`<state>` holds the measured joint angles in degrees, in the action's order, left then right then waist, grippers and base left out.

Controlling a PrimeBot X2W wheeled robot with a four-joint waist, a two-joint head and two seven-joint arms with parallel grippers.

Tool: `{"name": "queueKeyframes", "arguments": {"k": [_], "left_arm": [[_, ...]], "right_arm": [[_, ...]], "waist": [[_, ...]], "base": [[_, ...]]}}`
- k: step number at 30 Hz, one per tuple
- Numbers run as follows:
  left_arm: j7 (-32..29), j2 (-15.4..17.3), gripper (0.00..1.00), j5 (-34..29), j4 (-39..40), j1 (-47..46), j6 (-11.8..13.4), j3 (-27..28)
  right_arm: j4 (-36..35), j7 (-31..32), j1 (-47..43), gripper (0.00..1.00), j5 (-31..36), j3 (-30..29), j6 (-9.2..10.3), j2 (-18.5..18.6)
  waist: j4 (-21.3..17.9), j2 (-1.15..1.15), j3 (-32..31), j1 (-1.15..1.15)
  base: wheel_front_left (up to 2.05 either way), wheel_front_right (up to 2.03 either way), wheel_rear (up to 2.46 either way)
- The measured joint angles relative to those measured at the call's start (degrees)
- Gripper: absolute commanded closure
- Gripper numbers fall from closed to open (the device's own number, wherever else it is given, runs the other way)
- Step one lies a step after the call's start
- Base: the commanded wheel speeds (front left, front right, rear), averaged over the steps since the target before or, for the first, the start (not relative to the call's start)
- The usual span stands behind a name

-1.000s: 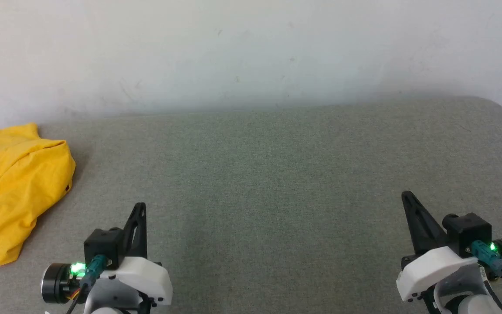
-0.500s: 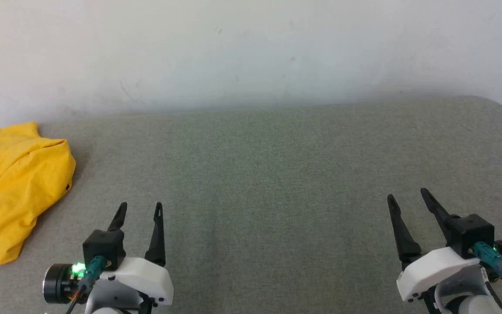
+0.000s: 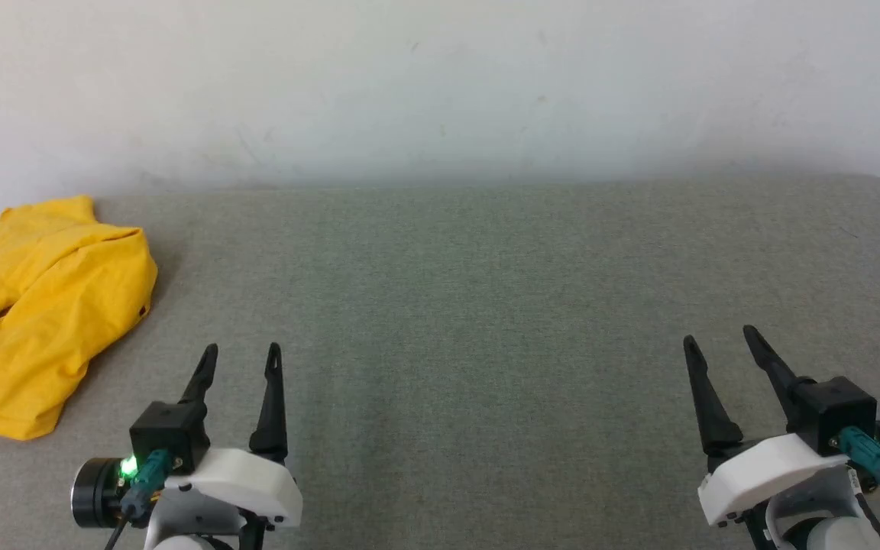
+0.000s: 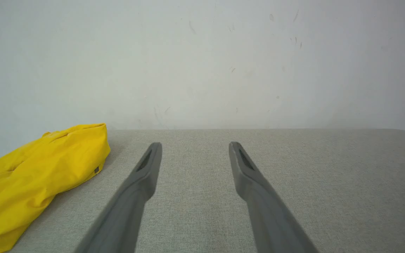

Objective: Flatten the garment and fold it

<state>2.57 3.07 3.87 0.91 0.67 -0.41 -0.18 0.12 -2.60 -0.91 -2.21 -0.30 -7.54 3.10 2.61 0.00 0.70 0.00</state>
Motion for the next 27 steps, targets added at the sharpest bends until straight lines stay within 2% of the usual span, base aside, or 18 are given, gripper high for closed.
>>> {"name": "queueKeyframes", "arguments": {"k": [27], "left_arm": [[3.1,0.0,0.0,3.7,-1.9,0.1,0.0,2.3]], "right_arm": [[-3.1,-1.0,-0.6,0.0,-2.0,2.5,0.0,0.0]], "waist": [[10.1,0.0,-1.4,0.0]], "base": [[0.0,0.0,0.0]]}}
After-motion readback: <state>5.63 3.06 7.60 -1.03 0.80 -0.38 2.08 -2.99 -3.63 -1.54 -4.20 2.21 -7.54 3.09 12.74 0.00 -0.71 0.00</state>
